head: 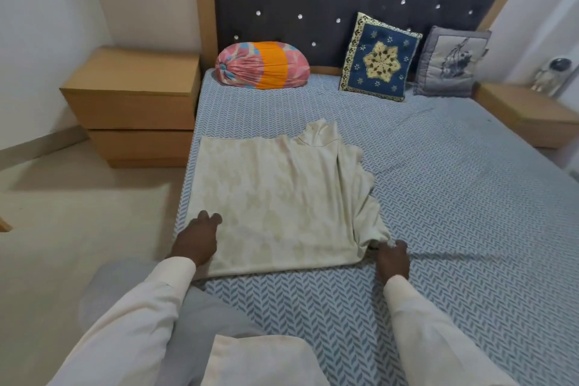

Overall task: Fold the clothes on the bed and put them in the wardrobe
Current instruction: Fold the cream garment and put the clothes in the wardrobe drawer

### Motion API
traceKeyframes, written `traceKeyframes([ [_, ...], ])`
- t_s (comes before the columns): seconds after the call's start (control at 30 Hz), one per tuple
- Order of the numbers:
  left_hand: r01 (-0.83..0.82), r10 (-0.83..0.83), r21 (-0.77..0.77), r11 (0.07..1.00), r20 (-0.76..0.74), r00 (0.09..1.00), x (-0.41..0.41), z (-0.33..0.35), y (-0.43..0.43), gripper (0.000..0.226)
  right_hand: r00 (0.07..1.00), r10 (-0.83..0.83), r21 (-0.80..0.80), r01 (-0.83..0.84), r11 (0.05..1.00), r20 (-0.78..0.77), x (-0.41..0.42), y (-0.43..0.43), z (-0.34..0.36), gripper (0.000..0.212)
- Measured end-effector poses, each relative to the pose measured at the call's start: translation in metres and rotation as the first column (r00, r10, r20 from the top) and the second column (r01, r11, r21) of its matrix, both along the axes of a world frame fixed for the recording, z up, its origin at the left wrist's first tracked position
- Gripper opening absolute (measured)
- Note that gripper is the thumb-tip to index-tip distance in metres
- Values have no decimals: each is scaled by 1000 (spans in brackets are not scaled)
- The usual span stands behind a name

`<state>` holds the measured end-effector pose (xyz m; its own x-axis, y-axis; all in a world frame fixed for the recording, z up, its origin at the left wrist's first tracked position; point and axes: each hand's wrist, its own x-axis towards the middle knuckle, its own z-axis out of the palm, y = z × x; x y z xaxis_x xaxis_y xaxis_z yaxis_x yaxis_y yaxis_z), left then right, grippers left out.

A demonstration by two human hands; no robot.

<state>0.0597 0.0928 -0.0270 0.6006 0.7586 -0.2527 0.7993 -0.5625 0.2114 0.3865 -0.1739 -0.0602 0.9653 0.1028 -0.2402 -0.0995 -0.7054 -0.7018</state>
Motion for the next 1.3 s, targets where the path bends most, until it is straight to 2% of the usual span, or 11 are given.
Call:
traceKeyframes([
  [0.13, 106, -129, -175, 979, -123, 984, 27, -15, -9, 65, 964, 33, 158, 9, 987, -263, 38, 22, -15, 59],
  [0.23, 123, -144, -150, 981, -139, 980, 37, -16, -7, 80, 920, 19, 369, 137, 919, -391, 49, 33, -19, 30],
  [0.37, 128, -150, -164, 978, -129, 980, 58, -12, -16, 89, 941, -57, 532, 238, 812, -332, 42, 33, 11, 27],
  [0.47, 42, -94, -257, 966, -195, 976, 70, -14, -20, 97, 944, -315, 441, 327, 836, -101, 29, 12, 37, 38],
  [0.53, -4, -69, -283, 959, -247, 967, 73, -14, -19, 103, 883, -464, 337, 418, 844, 66, 15, -7, 43, 31],
  [0.63, -39, -44, -295, 955, -270, 962, 73, -16, -18, 104, 850, -522, 222, 497, 839, 69, -1, -31, 34, 32],
  [0.73, -43, -42, -303, 952, -267, 963, 73, -16, -19, 103, 861, -509, 85, 508, 857, -20, -3, -44, 17, 31],
  [0.87, -32, -50, -297, 954, -263, 964, 72, -19, -13, 104, 886, -432, -63, 447, 892, 166, 15, -40, 10, 34],
  [1.0, -36, -27, -257, 966, -234, 972, 83, -15, -1, 88, 981, -149, -199, 171, 965, 124, 62, -19, 15, 31],
  [1.13, -102, 60, -139, 985, -280, 958, 108, -5, 6, 78, 994, 83, -353, -101, 930, -64, 99, 8, 6, 40],
  [1.3, -27, 0, -147, 989, -179, 984, 142, -4, 17, 83, 986, -160, -219, 168, 961, 53, 110, -7, 3, 42],
])
